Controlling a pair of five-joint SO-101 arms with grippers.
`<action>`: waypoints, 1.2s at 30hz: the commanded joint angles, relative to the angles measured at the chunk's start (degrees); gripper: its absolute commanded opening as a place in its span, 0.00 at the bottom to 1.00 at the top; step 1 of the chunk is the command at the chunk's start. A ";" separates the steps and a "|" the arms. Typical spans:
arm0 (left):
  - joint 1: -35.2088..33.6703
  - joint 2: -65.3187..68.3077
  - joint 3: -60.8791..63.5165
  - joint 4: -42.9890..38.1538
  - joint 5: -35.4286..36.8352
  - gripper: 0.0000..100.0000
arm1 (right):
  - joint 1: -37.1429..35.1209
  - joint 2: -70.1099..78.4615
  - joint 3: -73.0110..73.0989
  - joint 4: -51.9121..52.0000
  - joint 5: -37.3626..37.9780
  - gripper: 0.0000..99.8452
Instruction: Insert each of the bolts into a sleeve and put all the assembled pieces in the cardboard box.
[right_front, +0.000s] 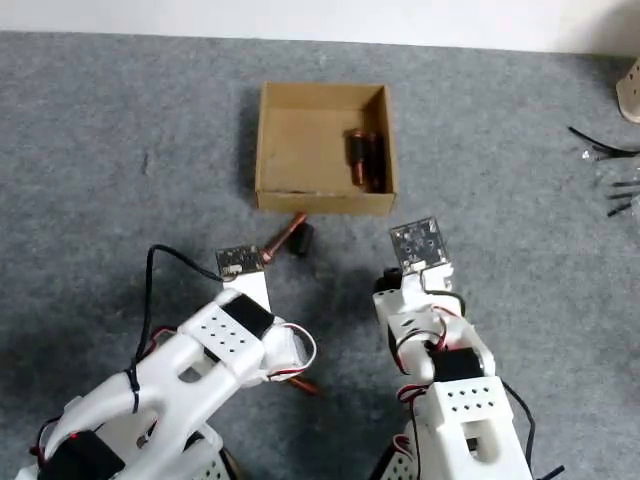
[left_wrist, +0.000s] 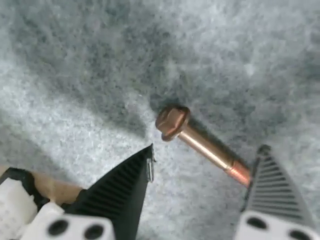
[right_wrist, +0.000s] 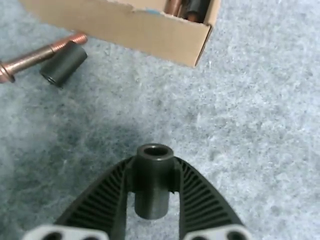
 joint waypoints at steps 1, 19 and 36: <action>-0.13 -0.04 0.04 -0.62 0.53 0.20 | 0.66 -0.92 -0.48 -1.63 0.62 0.00; -0.13 -0.48 8.92 -13.54 0.62 0.18 | 0.66 -0.92 -0.48 -1.63 0.62 0.00; -0.13 -0.57 8.48 -13.71 0.18 0.01 | 0.66 -0.92 -0.48 -1.63 0.62 0.00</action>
